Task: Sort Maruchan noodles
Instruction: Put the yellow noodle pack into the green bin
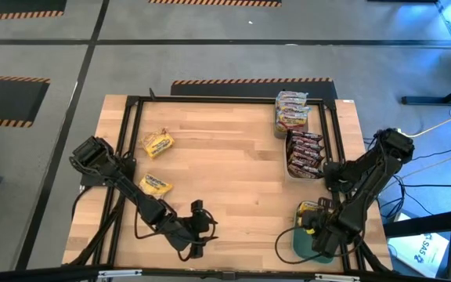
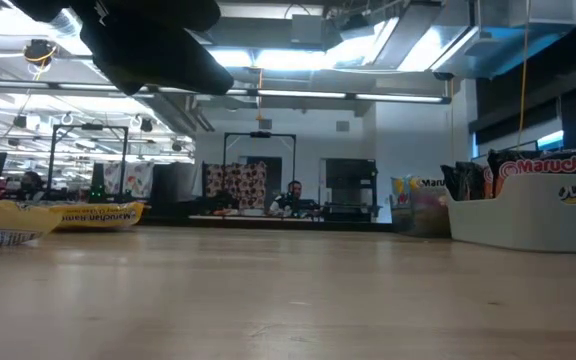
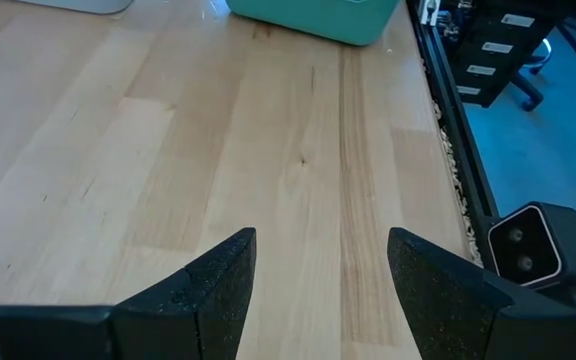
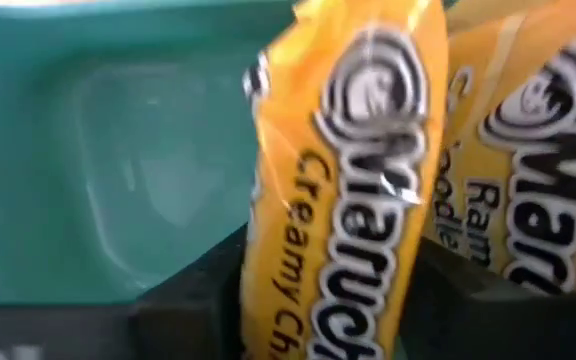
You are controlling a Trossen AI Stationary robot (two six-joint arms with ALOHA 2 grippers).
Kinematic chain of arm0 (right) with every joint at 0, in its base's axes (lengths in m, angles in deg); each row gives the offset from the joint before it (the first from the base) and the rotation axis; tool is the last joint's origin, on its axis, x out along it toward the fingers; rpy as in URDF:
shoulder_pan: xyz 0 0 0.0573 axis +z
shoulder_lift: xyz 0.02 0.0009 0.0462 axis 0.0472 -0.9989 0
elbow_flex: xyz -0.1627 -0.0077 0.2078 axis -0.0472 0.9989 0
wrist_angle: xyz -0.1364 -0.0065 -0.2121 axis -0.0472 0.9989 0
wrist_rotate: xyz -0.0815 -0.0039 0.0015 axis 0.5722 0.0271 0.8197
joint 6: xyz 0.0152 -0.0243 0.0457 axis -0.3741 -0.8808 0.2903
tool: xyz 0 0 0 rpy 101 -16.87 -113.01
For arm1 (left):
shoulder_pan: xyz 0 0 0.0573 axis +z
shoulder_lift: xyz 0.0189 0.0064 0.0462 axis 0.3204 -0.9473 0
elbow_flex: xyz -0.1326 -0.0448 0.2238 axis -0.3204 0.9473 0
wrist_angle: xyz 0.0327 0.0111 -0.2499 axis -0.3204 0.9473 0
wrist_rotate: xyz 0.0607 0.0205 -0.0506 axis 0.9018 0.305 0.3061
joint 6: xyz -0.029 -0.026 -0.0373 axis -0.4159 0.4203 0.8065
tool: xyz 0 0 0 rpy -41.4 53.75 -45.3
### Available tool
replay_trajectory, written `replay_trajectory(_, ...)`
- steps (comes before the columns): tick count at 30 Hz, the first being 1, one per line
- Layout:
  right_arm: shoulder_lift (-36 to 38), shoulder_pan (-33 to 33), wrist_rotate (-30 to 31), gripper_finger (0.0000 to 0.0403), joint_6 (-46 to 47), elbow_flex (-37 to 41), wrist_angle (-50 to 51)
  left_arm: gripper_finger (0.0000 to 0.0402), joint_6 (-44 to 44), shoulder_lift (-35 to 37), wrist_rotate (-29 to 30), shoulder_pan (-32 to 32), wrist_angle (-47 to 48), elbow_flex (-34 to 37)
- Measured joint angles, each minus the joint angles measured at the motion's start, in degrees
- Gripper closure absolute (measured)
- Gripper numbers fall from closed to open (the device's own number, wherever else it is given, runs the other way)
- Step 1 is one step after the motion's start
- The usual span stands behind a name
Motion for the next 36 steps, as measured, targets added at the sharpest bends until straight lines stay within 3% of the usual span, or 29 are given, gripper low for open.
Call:
replay_trajectory(8,0.00,-0.02,-2.58,0.0174,1.47,-0.41,2.33,0.0179,0.11,0.00,-0.02,0.00,-0.02,0.00)
replay_trajectory(14,0.00,0.00,-1.92,0.0186,1.40,-5.38,11.22,0.0179,0.37,0.02,-0.02,0.00,-0.02,0.00)
replay_trajectory(18,0.04,0.00,1.58,0.0197,1.53,-8.89,17.42,0.0179,0.39,0.01,-0.01,0.00,-0.02,0.00)
replay_trajectory(32,0.04,0.00,3.53,0.0224,1.21,-14.04,21.13,0.0179,-0.02,0.02,0.40,0.51,-1.06,-0.02)
replay_trajectory(36,0.04,0.00,8.08,0.0224,1.18,-18.04,21.26,0.0179,-0.06,0.00,0.48,0.96,-1.27,-0.02)
